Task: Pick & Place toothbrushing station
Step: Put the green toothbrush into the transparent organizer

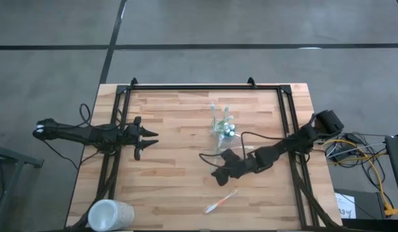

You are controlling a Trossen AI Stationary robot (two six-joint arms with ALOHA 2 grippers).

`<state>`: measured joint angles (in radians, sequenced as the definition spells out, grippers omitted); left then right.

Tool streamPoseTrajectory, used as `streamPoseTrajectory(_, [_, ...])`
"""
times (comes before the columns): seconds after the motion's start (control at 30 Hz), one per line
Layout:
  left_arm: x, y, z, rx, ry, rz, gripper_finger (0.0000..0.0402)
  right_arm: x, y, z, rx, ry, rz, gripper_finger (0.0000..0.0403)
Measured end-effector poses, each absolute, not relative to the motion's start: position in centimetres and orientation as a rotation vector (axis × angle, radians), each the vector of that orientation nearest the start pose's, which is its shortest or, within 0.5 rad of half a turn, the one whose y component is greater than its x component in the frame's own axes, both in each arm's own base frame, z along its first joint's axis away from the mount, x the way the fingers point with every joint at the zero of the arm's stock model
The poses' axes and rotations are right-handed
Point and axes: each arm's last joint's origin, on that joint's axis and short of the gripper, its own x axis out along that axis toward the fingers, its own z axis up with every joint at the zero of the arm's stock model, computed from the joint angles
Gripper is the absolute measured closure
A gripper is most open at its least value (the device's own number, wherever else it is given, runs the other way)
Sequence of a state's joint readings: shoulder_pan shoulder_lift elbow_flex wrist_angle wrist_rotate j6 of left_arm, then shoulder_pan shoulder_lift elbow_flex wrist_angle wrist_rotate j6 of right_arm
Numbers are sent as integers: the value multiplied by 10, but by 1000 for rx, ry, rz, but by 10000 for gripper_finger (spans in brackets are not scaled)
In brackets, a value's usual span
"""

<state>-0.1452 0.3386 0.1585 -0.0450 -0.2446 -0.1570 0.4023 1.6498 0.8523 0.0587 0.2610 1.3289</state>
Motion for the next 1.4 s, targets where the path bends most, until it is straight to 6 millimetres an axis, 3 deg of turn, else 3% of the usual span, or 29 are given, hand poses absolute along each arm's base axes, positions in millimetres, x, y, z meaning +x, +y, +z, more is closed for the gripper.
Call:
streamPoseTrajectory(0.2, [116,-10,185,-112,215,116,266,314,126,160,1033,704,-345,207])
streamPoseTrajectory(0.4, [116,-10,185,-112,216,116,266,306,123,149,1008,817,-481,207])
streamPoseTrajectory(0.93, [116,-10,185,-112,216,116,266,311,121,145,1069,692,-559,207])
streamPoseTrajectory(1.4, [116,-10,185,-112,216,116,266,320,122,143,1117,632,-517,207])
